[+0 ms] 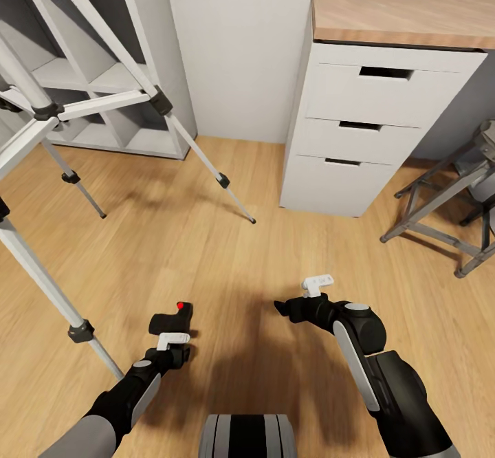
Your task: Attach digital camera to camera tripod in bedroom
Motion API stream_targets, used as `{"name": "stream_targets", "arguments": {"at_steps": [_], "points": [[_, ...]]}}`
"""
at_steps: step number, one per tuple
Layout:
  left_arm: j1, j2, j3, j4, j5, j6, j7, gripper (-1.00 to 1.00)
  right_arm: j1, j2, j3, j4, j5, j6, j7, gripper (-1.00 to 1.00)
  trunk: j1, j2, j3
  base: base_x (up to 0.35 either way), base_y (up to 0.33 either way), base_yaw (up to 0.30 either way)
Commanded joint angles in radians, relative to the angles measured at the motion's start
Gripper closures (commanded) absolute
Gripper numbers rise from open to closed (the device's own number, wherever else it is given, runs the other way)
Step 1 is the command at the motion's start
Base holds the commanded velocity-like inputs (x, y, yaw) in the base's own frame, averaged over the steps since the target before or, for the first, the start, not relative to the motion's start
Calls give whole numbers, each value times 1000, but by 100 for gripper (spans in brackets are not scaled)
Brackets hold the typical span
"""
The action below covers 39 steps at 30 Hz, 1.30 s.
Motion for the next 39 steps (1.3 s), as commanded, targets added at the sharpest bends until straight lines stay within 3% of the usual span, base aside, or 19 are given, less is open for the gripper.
{"name": "stream_targets", "arguments": {"at_steps": [1,39], "points": [[0,1,-7,-1,10,2,4,-100,0,-1,1,-1,-3,4,-1,-100,0,0,-1,21,0,0],[1,1,-7,12,13,-40,-3,-100,0,0,1,-1,-3,5,-1,-100,0,0,-1,39,2,0]]}}
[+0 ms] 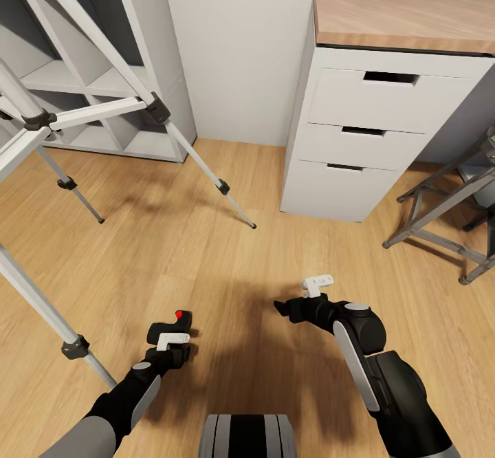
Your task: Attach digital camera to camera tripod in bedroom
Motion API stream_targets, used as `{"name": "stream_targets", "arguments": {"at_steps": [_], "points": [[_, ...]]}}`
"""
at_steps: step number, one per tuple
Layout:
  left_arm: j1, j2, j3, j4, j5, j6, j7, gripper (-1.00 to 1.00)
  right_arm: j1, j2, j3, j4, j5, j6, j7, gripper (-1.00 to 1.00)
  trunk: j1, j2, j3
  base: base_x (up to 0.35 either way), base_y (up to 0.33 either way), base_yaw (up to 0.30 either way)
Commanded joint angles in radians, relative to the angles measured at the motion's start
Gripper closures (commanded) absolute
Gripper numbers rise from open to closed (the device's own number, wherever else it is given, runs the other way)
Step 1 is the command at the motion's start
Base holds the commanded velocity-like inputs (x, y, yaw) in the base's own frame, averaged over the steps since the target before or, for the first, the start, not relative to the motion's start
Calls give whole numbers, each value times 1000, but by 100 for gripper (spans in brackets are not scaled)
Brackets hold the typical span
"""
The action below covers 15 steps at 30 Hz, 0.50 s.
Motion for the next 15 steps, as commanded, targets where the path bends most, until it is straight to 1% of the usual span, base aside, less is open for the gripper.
{"name": "stream_targets", "arguments": {"at_steps": [1,4,10,15], "points": [[0,1,-7,-2,10,5,3,-100,-1,-1,1,-1,-3,4,-1,-100,0,0,-1,2,0,0],[0,1,-7,-2,10,3,3,-100,0,-1,1,-1,-3,4,-1,-100,0,0,-1,1,0,0],[0,1,-7,-1,10,2,3,-100,0,-1,1,-1,-3,4,-1,-100,3,-2,-24,0,0,0],[0,2,-7,-1,10,1,3,-100,0,-1,1,-1,-3,4,-1,-100,3,-2,-24,0,0,0]]}}
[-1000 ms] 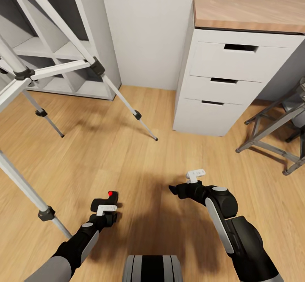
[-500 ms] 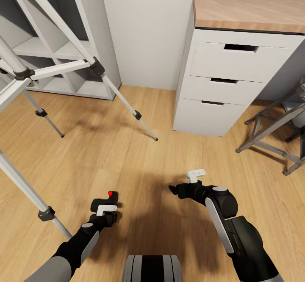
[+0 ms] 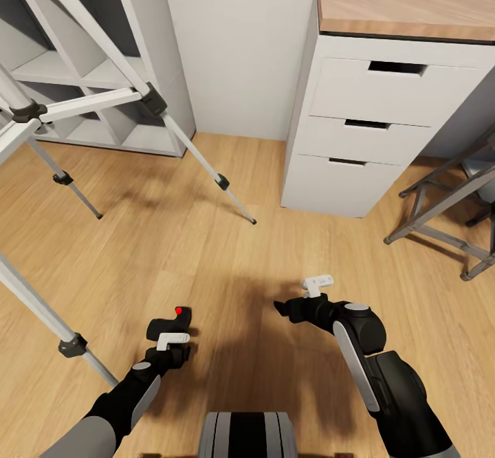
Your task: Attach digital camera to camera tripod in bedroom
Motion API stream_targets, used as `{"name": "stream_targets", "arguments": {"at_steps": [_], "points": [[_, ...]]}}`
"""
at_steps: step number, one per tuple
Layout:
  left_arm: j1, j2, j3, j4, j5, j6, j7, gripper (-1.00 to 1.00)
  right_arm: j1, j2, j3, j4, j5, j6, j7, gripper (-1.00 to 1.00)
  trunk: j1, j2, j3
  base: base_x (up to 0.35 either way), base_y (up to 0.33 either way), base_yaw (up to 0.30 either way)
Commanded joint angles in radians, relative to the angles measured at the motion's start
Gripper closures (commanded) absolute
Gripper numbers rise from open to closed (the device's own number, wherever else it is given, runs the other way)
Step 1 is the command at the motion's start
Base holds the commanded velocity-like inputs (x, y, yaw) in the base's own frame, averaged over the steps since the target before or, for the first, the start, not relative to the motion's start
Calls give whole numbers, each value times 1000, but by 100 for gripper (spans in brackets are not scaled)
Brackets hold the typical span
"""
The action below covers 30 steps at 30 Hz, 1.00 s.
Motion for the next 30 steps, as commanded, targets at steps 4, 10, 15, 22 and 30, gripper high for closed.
{"name": "stream_targets", "arguments": {"at_steps": [4,10,15,22,30], "points": [[0,1,-7,-2,11,5,3,-100,-1,-1,1,-1,-3,4,-1,-100,0,0,-1,0,0,0],[0,1,-7,-1,12,5,4,-100,-1,-1,2,-1,-3,4,-1,-100,0,0,-1,0,0,0],[0,0,-8,1,12,5,4,-100,-1,-1,3,-1,-3,4,-1,-100,0,0,-1,0,0,0],[0,0,-8,18,10,-1,5,-100,0,-1,3,-1,-3,4,-1,-100,0,0,-1,0,0,0],[0,-1,-8,28,9,-6,5,100,0,-1,3,-1,-3,4,-1,-100,0,0,-1,0,0,0]]}}
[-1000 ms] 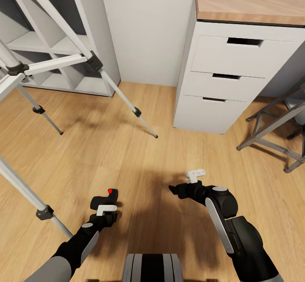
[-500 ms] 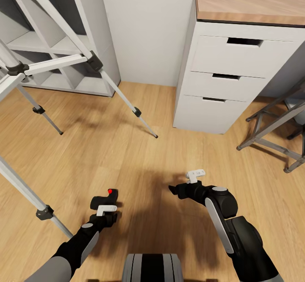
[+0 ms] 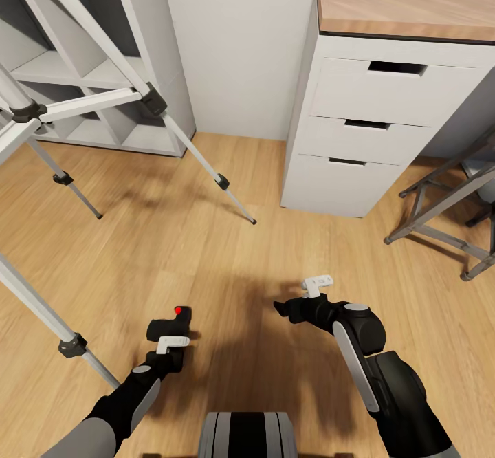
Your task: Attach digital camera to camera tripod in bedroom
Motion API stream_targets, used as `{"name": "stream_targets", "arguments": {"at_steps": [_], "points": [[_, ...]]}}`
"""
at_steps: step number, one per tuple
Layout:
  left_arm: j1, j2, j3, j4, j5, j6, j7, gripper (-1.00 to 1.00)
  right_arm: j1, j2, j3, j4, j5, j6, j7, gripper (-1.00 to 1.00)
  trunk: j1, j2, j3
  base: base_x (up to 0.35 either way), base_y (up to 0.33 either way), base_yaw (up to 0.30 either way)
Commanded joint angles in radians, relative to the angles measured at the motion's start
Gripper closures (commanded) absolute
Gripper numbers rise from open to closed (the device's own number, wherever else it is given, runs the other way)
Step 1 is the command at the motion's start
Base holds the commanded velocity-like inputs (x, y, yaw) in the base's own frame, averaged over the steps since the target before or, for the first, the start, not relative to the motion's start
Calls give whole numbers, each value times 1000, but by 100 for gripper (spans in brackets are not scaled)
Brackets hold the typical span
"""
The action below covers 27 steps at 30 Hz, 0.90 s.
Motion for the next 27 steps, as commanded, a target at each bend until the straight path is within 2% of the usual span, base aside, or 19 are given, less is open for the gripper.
{"name": "stream_targets", "arguments": {"at_steps": [1,27], "points": [[0,1,-6,-1,7,5,5,100,0,-1,1,-1,-3,4,-1,-100,0,0,-1,0,0,0],[0,-10,-7,1,6,12,7,100,0,-1,4,-1,-3,9,1,-100,0,0,-1,0,0,0]]}}
